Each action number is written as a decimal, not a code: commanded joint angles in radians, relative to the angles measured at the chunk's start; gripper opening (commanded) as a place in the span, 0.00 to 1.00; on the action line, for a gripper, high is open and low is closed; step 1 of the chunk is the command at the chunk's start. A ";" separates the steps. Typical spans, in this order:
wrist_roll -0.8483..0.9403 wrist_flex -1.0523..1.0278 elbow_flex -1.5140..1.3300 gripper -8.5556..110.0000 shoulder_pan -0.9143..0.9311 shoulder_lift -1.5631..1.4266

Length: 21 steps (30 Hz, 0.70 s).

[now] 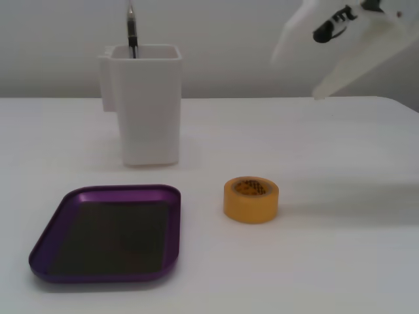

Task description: Remove the yellow tape from the box.

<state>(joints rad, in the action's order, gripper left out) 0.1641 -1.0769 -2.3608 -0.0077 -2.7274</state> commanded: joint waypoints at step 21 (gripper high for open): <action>0.003 0.092 -0.755 0.21 0.009 -0.687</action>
<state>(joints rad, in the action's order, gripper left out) 0.1703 -0.9925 -3.0986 0.0031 -3.3625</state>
